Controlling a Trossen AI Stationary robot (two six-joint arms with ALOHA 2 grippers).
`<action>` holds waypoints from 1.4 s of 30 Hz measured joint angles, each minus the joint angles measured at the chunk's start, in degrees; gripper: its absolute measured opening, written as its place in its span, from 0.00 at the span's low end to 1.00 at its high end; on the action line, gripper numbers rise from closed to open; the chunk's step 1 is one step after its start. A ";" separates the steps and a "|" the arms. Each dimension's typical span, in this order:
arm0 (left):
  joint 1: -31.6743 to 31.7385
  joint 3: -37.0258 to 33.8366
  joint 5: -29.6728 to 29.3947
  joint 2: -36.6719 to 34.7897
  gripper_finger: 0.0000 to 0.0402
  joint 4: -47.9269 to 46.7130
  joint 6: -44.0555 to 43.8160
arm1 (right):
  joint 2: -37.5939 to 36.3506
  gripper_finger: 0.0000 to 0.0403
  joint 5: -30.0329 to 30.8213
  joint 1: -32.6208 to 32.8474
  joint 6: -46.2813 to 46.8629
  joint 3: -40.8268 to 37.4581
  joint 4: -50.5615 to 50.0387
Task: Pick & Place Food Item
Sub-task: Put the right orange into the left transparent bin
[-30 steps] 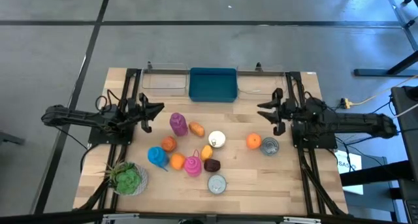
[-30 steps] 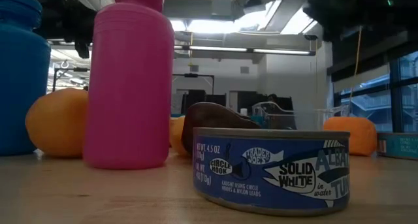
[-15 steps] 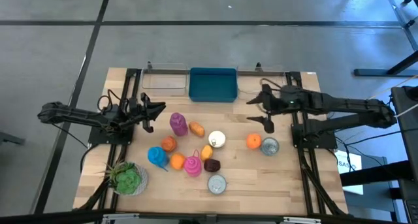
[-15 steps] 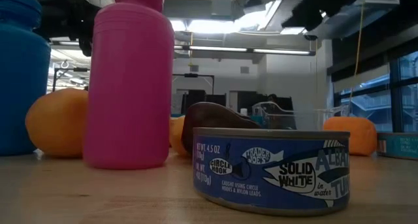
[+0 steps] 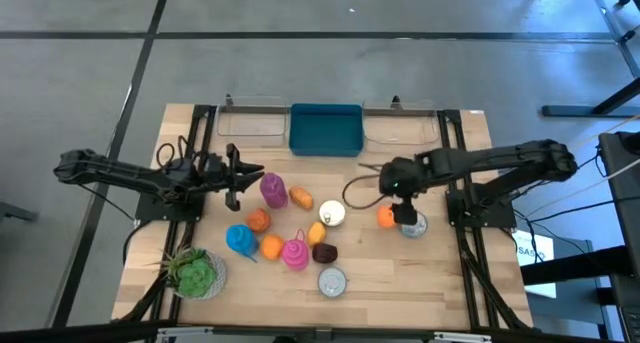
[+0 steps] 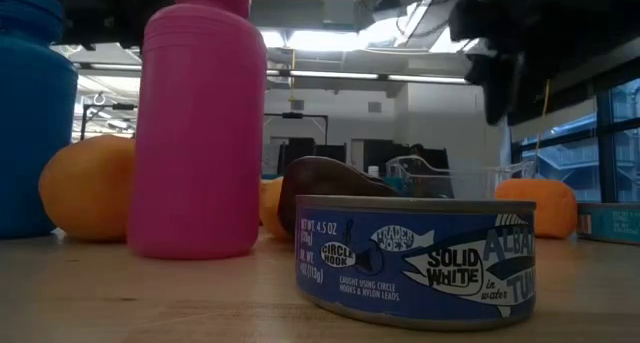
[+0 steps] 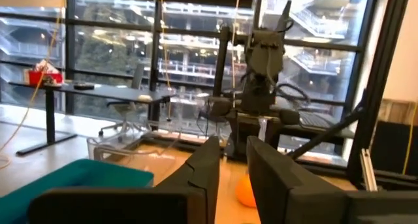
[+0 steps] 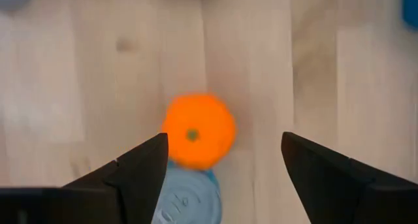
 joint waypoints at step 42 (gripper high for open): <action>-5.57 4.73 14.97 12.23 0.31 2.81 -1.73 | 9.92 0.74 0.82 5.53 12.89 -7.39 7.67</action>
